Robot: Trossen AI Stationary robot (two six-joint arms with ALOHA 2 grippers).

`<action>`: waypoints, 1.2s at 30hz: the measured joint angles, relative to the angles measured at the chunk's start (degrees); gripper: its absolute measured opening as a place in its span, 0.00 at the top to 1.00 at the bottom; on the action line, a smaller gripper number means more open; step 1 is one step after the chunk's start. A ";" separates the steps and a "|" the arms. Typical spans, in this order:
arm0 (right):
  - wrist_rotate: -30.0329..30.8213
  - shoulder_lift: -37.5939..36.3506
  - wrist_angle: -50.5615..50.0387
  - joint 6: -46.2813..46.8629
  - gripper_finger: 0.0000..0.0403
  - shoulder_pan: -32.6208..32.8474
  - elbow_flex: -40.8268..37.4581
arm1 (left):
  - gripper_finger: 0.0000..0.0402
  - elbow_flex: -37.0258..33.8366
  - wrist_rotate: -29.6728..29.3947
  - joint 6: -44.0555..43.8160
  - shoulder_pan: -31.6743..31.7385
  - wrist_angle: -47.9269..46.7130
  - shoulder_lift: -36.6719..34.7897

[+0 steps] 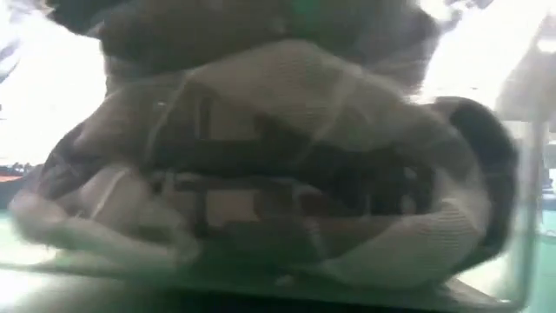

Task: Sort towels by color in basket
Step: Put the top orange towel into the left transparent bin

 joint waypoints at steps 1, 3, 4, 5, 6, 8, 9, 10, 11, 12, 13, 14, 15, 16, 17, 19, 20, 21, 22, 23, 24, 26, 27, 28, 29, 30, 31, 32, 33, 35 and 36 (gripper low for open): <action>-0.02 0.00 0.00 0.01 0.24 0.00 -0.02 | 0.59 -0.14 -0.25 -0.25 -0.02 0.16 -0.99; -0.02 0.00 0.00 -0.01 0.24 0.01 0.00 | 0.59 -0.24 -0.49 -0.89 0.05 0.99 -3.12; -0.02 0.00 0.00 -0.01 0.24 0.00 0.00 | 0.59 -0.24 -0.60 -1.26 0.05 1.26 -4.52; -0.03 0.00 0.00 -0.01 0.24 0.00 0.00 | 0.59 -0.22 -0.80 -1.60 0.09 1.45 -5.90; -0.04 0.00 0.00 -0.01 0.24 0.00 -0.01 | 0.59 -0.11 -1.27 -1.85 0.09 1.48 -7.15; -0.06 0.00 0.00 -0.01 0.24 0.02 -0.02 | 0.59 -0.08 -2.57 -2.64 0.05 0.99 -9.42; -0.07 0.00 0.03 -0.03 0.24 0.00 -0.02 | 0.59 -0.08 -3.44 -3.20 0.04 0.77 -10.23; -0.08 0.00 0.03 -0.03 0.24 0.01 -0.02 | 0.59 -0.08 -3.64 -3.87 0.02 0.45 -10.87; -0.09 0.00 0.04 -0.09 0.24 0.00 -0.02 | 0.59 -0.11 -3.58 -4.59 0.02 0.10 -11.65; -0.09 0.00 0.05 -0.13 0.24 0.01 -0.02 | 0.59 -0.11 -3.57 -5.57 0.02 -0.18 -12.41; -0.09 0.00 0.05 -0.14 0.24 0.00 -0.02 | 0.59 -0.11 -2.96 -6.83 0.02 -0.30 -13.35; -0.11 0.00 0.07 -0.14 0.24 0.00 -0.02 | 0.59 -0.09 -1.60 -7.90 0.03 -0.42 -14.15; -0.11 0.00 0.07 -0.16 0.24 0.00 -0.02 | 0.59 -0.02 -0.16 -8.81 -0.08 -0.86 -14.74; -0.11 0.00 0.07 -0.16 0.24 0.00 -0.02 | 0.59 0.05 0.78 -9.35 -0.41 -1.71 -15.02; -0.11 0.00 0.07 -0.16 0.24 0.00 -0.02 | 0.59 0.05 1.11 -9.41 -0.86 -2.99 -15.00; -0.11 0.00 0.09 -0.16 0.24 0.00 -0.01 | 0.59 -0.53 0.44 -9.55 -1.77 -5.76 -14.36; -0.11 0.00 0.10 -0.16 0.24 0.00 -0.02 | 0.59 -1.54 0.04 -9.67 -2.00 -6.03 -14.07; -0.11 0.00 0.18 -0.16 0.24 0.00 -0.02 | 0.59 -2.84 -0.09 -9.69 -2.18 -6.05 -13.87; -0.11 0.00 0.26 -0.16 0.24 0.00 -0.02 | 0.59 -4.14 -0.31 -9.74 -2.17 -5.94 -13.65; -0.11 0.00 0.26 -0.16 0.24 0.00 0.00 | 0.59 -5.64 -0.35 -9.72 -2.12 -5.72 -13.56; -0.11 0.00 0.26 -0.14 0.24 0.00 -0.02 | 0.59 -7.41 -0.36 -9.53 -1.96 -5.06 -13.55; -0.11 0.00 0.28 -0.14 0.24 -0.02 -0.02 | 0.59 -12.23 -0.40 -9.48 -1.21 -1.26 -13.64; -0.11 0.00 0.35 -0.14 0.24 -0.02 -0.02 | 0.59 -14.50 -0.36 -9.74 -0.83 0.86 -13.62; -0.11 0.02 0.44 -0.14 0.24 -0.02 -0.02 | 0.59 -16.53 -0.25 -10.19 -0.35 2.22 -13.52; -0.11 0.02 0.56 -0.14 0.24 -0.02 -0.02 | 0.59 -18.32 -0.17 -10.89 0.15 2.94 -13.45; -0.11 0.00 0.66 -0.14 0.24 -0.02 -0.02 | 0.59 -20.10 -0.01 -11.47 0.69 3.66 -13.52; -0.11 0.00 0.68 -0.14 0.24 -0.02 -0.02 | 0.59 -21.93 -0.25 -11.51 1.11 4.75 -13.79; -0.11 0.00 0.66 -0.14 0.24 -0.02 -0.02 | 0.59 -23.64 -0.23 -11.47 1.38 5.73 -14.05; -0.11 0.00 0.65 -0.14 0.24 -0.02 -0.02 | 0.59 -24.50 -0.28 -11.19 1.57 6.05 -14.11; -0.11 0.02 0.62 -0.16 0.24 -0.02 -0.02 | 0.59 -24.74 -0.54 -11.12 1.58 5.75 -14.00; -0.11 0.00 0.64 -0.16 0.24 -0.02 -0.02 | 0.59 -24.26 -0.52 -11.10 1.58 5.66 -13.95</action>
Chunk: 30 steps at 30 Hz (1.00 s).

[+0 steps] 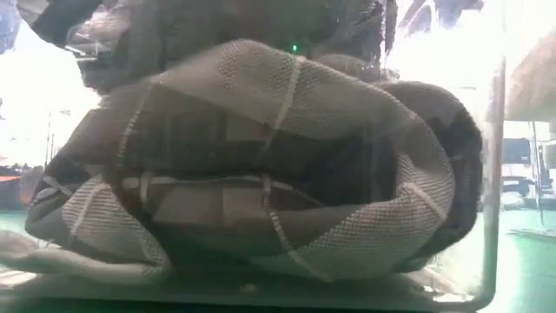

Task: Sort towels by color in basket
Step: Put the top orange towel into the left transparent bin

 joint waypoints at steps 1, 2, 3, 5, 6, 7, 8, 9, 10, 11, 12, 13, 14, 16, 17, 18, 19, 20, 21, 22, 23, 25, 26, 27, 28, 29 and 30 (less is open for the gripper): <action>0.00 0.00 0.04 -0.02 0.24 0.00 0.02 | 0.59 0.88 0.02 0.23 0.00 -0.42 -0.06; 0.00 0.00 0.02 -0.02 0.24 0.00 0.00 | 0.59 2.08 -0.11 0.40 0.00 -1.11 -0.11; 0.00 0.02 0.00 0.00 0.24 0.00 0.00 | 0.59 3.53 -0.30 0.47 -0.13 -1.78 0.02; 0.00 0.01 0.02 0.00 0.24 0.00 0.00 | 0.59 7.55 -1.52 0.18 -0.42 -3.63 0.22; 0.00 0.00 -0.01 0.00 0.24 0.00 0.00 | 0.59 10.02 -1.90 -0.27 -0.56 -4.81 0.21; 0.00 0.00 0.00 0.00 0.24 0.00 0.00 | 0.59 12.53 -2.06 -0.84 -0.71 -6.40 0.04; 0.00 0.02 0.00 0.00 0.24 0.00 0.00 | 0.59 14.58 -2.37 -1.27 -0.81 -7.88 -0.19; 0.00 0.01 -0.01 0.01 0.24 0.00 0.00 | 0.59 16.42 -2.84 -1.52 -0.92 -9.41 -0.32; 0.00 0.00 -0.01 0.01 0.24 0.00 0.00 | 0.59 17.96 -3.39 -1.71 -1.02 -10.78 -0.35; 0.00 0.01 0.00 0.01 0.24 0.00 0.00 | 0.59 19.24 -4.28 -1.76 -1.13 -12.06 -0.29; 0.00 0.01 -0.01 0.01 0.24 0.02 0.00 | 0.59 20.67 -5.38 -1.74 -1.26 -12.76 -0.07; 0.00 0.02 -0.03 0.00 0.24 0.02 0.01 | 0.59 21.95 -6.33 -1.55 -1.33 -12.75 0.05; 0.00 0.01 -0.03 0.01 0.24 0.02 0.00 | 0.59 23.02 -7.61 -1.00 -1.47 -12.21 0.05; 0.00 0.00 0.00 0.02 0.24 0.02 0.00 | 0.59 24.37 -11.03 0.10 -1.60 -9.59 -0.23; 0.00 0.00 0.00 0.00 0.24 0.02 0.00 | 0.59 24.56 -13.04 0.82 -1.61 -7.34 -0.32; 0.00 0.02 -0.03 0.00 0.24 0.02 0.00 | 0.59 24.59 -14.53 1.35 -1.62 -5.50 -0.32; 0.00 0.02 0.00 0.02 0.24 0.00 0.00 | 0.59 24.46 -15.74 1.65 -1.62 -4.21 -0.26; 0.00 0.01 -0.02 0.02 0.24 0.00 0.00 | 0.59 24.05 -16.38 1.88 -1.47 -3.22 0.12; 0.00 0.00 -0.01 0.02 0.24 0.00 0.00 | 0.59 23.30 -16.48 2.06 -1.20 -2.34 0.30; 0.00 0.01 0.02 0.02 0.24 0.00 0.00 | 0.59 22.37 -16.49 2.04 -0.90 -1.89 0.38; 0.00 0.02 -0.05 0.01 0.24 0.00 0.00 | 0.59 21.00 -16.51 1.89 -0.42 -1.56 0.40; 0.00 0.02 -0.05 0.02 0.24 0.04 0.00 | 0.59 16.81 -16.59 0.86 0.59 0.29 0.35; 0.00 0.02 -0.07 0.02 0.24 0.04 0.00 | 0.59 14.51 -16.52 0.02 1.02 1.01 0.33; 0.00 0.02 -0.11 0.02 0.24 0.04 0.00 | 0.59 12.16 -16.10 -0.81 1.38 1.38 0.34; 0.00 0.02 -0.11 0.02 0.24 0.04 0.00 | 0.59 9.72 -14.80 -1.38 1.68 2.27 0.44; 0.00 0.02 -0.11 0.01 0.24 0.04 0.00 | 0.59 7.17 -12.49 -1.76 1.84 4.03 0.45; 0.00 0.02 -0.12 0.00 0.24 0.04 0.00 | 0.59 4.62 -10.21 -1.78 1.86 6.48 0.43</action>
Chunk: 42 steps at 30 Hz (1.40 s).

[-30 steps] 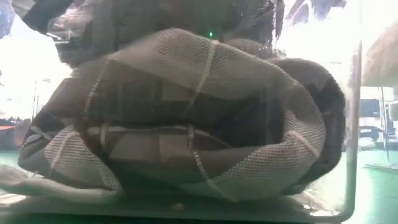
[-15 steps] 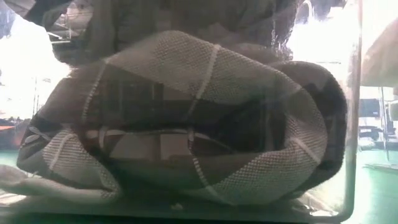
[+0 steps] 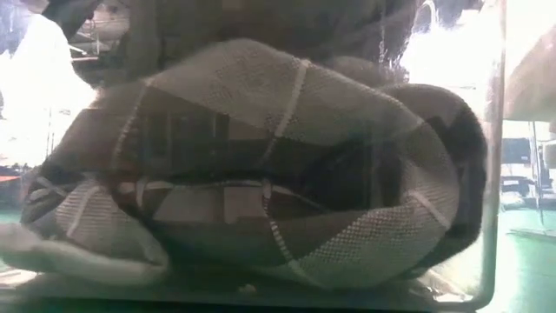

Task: Sort towels by color in basket
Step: Put the top orange towel into the left transparent bin

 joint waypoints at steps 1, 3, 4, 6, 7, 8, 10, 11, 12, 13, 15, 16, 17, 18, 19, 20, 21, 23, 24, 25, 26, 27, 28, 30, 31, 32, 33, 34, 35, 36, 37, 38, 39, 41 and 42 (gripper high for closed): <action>0.00 0.00 0.01 0.00 0.24 0.00 0.00 | 0.59 -2.15 1.44 0.35 -0.07 2.56 -0.06; 0.00 0.00 -0.01 0.00 0.24 0.00 0.00 | 0.59 -4.86 4.69 0.81 -0.43 5.63 -0.32; 0.00 -0.02 0.06 0.00 0.24 0.00 0.00 | 0.59 -5.32 4.31 1.58 -0.85 5.96 -0.26; 0.00 -0.02 0.12 0.00 0.24 -0.02 0.00 | 0.59 -5.40 4.13 2.92 -1.35 6.14 -0.25; 0.00 -0.02 0.18 0.00 0.24 -0.09 0.00 | 0.59 -4.92 4.03 3.19 -1.52 6.00 -0.31; 0.00 0.00 0.17 0.00 0.24 -0.09 0.00 | 0.59 -4.39 3.80 3.20 -1.71 5.87 -0.47; 0.01 -0.01 0.27 0.00 0.24 -0.09 0.00 | 0.59 -2.59 3.52 3.18 -2.02 5.47 -0.84; 0.00 -0.01 0.32 -0.01 0.24 -0.09 0.00 | 0.59 -1.49 3.54 3.17 -2.16 5.48 -1.30; 0.00 0.00 0.30 -0.02 0.24 -0.09 0.00 | 0.59 -0.54 3.57 3.30 -2.32 5.66 -2.01; 0.00 0.00 0.32 0.00 0.24 -0.07 0.00 | 0.59 0.35 3.56 3.79 -2.40 5.49 -2.57; 0.00 0.00 0.28 0.00 0.24 -0.07 0.00 | 0.59 1.89 2.84 5.36 -2.65 4.82 -3.65; 0.00 0.00 0.27 -0.01 0.24 -0.05 0.00 | 0.59 2.39 2.16 6.45 -2.79 4.51 -4.08; 0.00 0.00 0.26 0.00 0.24 -0.04 0.00 | 0.59 2.64 1.12 7.45 -2.88 4.36 -4.64; 0.00 0.00 0.16 0.00 0.24 -0.04 0.00 | 0.59 2.77 -0.04 8.43 -2.91 4.59 -5.24; 0.00 0.00 0.07 0.00 0.24 -0.04 0.00 | 0.59 2.82 -0.52 9.31 -3.05 4.97 -6.12; 0.00 0.00 0.06 0.00 0.24 -0.04 0.00 | 0.59 2.85 -0.70 10.04 -3.13 5.36 -7.13; 0.00 0.00 0.02 0.00 0.24 -0.04 0.00 | 0.59 2.95 -0.68 10.64 -3.26 5.76 -8.12; 0.00 -0.02 -0.10 -0.02 0.24 -0.04 0.00 | 0.59 3.13 1.54 11.48 -3.84 6.79 -9.72; 0.00 0.00 -0.12 -0.02 0.24 -0.04 0.00 | 0.59 3.15 3.92 11.73 -4.18 7.31 -10.04; 0.00 0.00 -0.14 -0.03 0.24 -0.05 0.00 | 0.59 3.15 6.90 11.63 -4.43 8.05 -10.18; 0.00 -0.01 -0.16 -0.04 0.24 -0.07 0.00 | 0.59 3.15 9.81 11.23 -4.78 8.89 -10.07; 0.00 0.00 -0.16 -0.04 0.24 -0.07 0.00 | 0.59 3.10 12.81 10.59 -5.08 9.68 -9.87; 0.00 0.00 -0.15 -0.04 0.24 -0.07 0.00 | 0.59 3.10 15.34 9.92 -5.33 10.33 -9.49; 0.00 0.00 -0.12 -0.04 0.24 -0.07 0.00 | 0.59 3.10 18.23 8.76 -5.74 11.66 -8.54; 0.00 -0.01 -0.14 -0.02 0.24 -0.07 0.00 | 0.59 3.10 18.62 8.13 -6.00 12.02 -7.84; 0.00 0.00 -0.11 -0.02 0.24 -0.07 0.00 | 0.59 3.10 19.06 7.70 -6.16 12.14 -7.15; 0.00 0.00 -0.10 -0.02 0.24 -0.07 0.00 | 0.59 3.10 19.45 7.39 -6.33 12.18 -6.32; 0.00 -0.01 -0.08 -0.02 0.24 -0.07 0.00 | 0.59 3.07 19.99 6.97 -6.43 12.29 -5.57; 0.00 0.00 -0.05 -0.02 0.24 -0.07 0.00 | 0.59 3.04 21.15 6.74 -6.47 12.27 -4.93; 0.00 0.00 -0.06 -0.01 0.24 -0.07 0.00 | 0.59 3.04 22.46 6.48 -6.47 12.49 -4.24; 0.02 -0.02 -0.05 -0.02 0.24 -0.07 0.00 | 0.59 3.04 23.62 6.11 -6.47 12.99 -3.75; 0.00 -0.02 -0.03 -0.02 0.24 -0.07 0.00 | 0.59 3.04 24.19 6.04 -6.47 13.00 -3.21; 0.00 0.00 -0.05 -0.02 0.24 -0.07 0.00 | 0.59 3.04 24.43 6.01 -6.47 12.95 -2.39; 0.00 -0.01 -0.06 -0.02 0.24 -0.07 0.00 | 0.59 2.72 24.79 6.31 -6.47 11.89 -1.29; 0.00 0.00 -0.17 0.00 0.24 -0.07 0.00 | 0.59 2.15 24.91 6.35 -6.46 11.82 -0.45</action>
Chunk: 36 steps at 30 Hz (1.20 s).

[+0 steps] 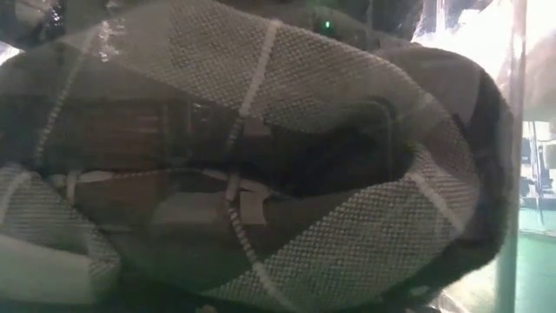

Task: Sort towels by color in basket
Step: Put the top orange towel into the left transparent bin, then put the orange towel into the left transparent bin

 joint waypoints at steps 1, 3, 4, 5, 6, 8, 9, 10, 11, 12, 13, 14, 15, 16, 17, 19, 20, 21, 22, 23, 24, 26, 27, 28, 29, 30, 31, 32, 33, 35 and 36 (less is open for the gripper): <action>0.02 -0.02 0.01 0.00 0.24 0.00 0.00 | 0.59 -0.58 -0.18 0.01 0.06 0.03 0.44; 0.00 0.00 -0.31 0.00 0.24 0.00 0.00 | 0.59 -2.52 -0.57 -0.12 0.38 0.23 1.26; 0.02 0.00 -0.26 0.00 0.24 0.00 0.00 | 0.59 -3.19 -0.57 -0.31 0.58 0.39 1.47; 0.00 0.00 -0.21 0.00 0.24 0.00 0.00 | 0.59 -4.17 -0.57 -0.57 0.83 0.63 1.48; 0.00 0.00 -0.30 0.00 0.24 0.00 0.00 | 0.59 -5.46 -0.74 -0.93 1.06 1.13 1.45; 0.01 0.00 -0.10 0.00 0.24 0.00 0.00 | 0.59 -7.27 -0.88 -1.90 1.68 1.48 1.36; 0.00 0.00 -0.16 0.00 0.24 0.00 0.00 | 0.59 -8.02 -0.83 -2.30 1.97 1.47 1.35; 0.00 0.00 -0.16 0.00 0.24 0.00 0.00 | 0.59 -8.38 -0.85 -2.94 2.26 1.42 1.42; 0.00 0.00 -0.08 0.00 0.24 0.00 0.00 | 0.59 -8.49 -0.83 -3.51 2.50 1.26 1.46; 0.00 0.00 -0.12 0.00 0.24 0.00 0.00 | 0.59 -8.49 -0.90 -3.87 2.63 1.04 1.46; 0.02 0.00 -0.09 0.00 0.24 0.02 0.00 | 0.59 -8.35 -1.03 -3.89 2.64 0.79 1.44; 0.01 0.00 -0.08 0.00 0.24 0.00 0.00 | 0.59 -8.05 -1.21 -3.69 2.64 0.55 1.44; 0.00 0.00 -0.11 0.00 0.24 0.00 0.00 | 0.59 -7.89 -1.26 -3.27 2.63 0.37 1.28; 0.00 0.00 -0.11 0.00 0.24 0.01 0.00 | 0.59 -7.76 -1.34 -2.71 2.61 0.22 0.97; 0.00 0.00 -0.10 0.00 0.24 0.00 0.00 | 0.59 -7.52 -1.38 -2.26 2.59 0.26 0.63; 0.00 0.00 -0.12 0.00 0.24 0.00 0.00 | 0.59 -7.43 -1.73 -1.62 2.47 0.69 -0.69; 0.00 0.00 -0.12 0.00 0.24 0.00 0.00 | 0.59 -7.38 -1.75 -1.50 2.46 0.91 -1.36; 0.02 0.00 -0.12 0.00 0.24 0.00 0.00 | 0.59 -7.36 -1.75 -1.48 2.46 1.09 -2.13; 0.00 0.00 -0.15 0.00 0.24 0.00 0.00 | 0.59 -7.36 -1.75 -1.42 2.46 1.20 -2.87; 0.00 0.00 -0.15 0.02 0.24 0.00 0.00 | 0.59 -7.36 -1.76 -1.26 2.46 1.17 -3.66; 0.00 0.00 -0.15 0.01 0.24 0.00 0.00 | 0.59 -7.36 -1.78 -1.23 2.46 1.12 -4.52; 0.00 0.00 -0.17 0.02 0.24 0.00 0.00 | 0.59 -7.36 -2.14 -1.35 2.46 1.30 -6.40; 0.00 0.00 -0.17 0.02 0.24 0.00 0.00 | 0.59 -7.36 -2.86 -1.69 2.46 1.23 -7.42; 0.00 0.00 -0.17 0.02 0.24 0.00 0.00 | 0.59 -7.36 -4.37 -2.16 2.46 1.02 -8.46; 0.00 0.00 -0.17 0.02 0.24 0.00 0.00 | 0.59 -7.33 -6.77 -2.44 2.45 0.18 -9.63; 0.00 0.00 -0.19 0.02 0.24 0.00 0.00 | 0.59 -7.30 -8.99 -2.60 2.42 -1.38 -10.73; 0.00 0.00 -0.17 0.02 0.24 0.00 0.00 | 0.59 -7.29 -11.91 -2.65 2.42 -3.50 -11.97; 0.00 0.00 -0.19 0.02 0.24 0.00 0.00 | 0.59 -7.29 -15.30 -3.09 2.40 -6.03 -13.26; 0.00 0.00 -0.21 0.02 0.24 0.00 0.00 | 0.59 -7.29 -18.82 -4.12 2.43 -8.64 -14.42; 0.00 0.00 -0.19 0.02 0.24 0.00 0.00 | 0.59 -7.25 -25.21 -7.71 2.66 -13.95 -16.74; 0.00 0.00 -0.19 0.02 0.24 0.00 0.00 | 0.59 -7.25 -27.80 -10.05 2.81 -16.66 -17.66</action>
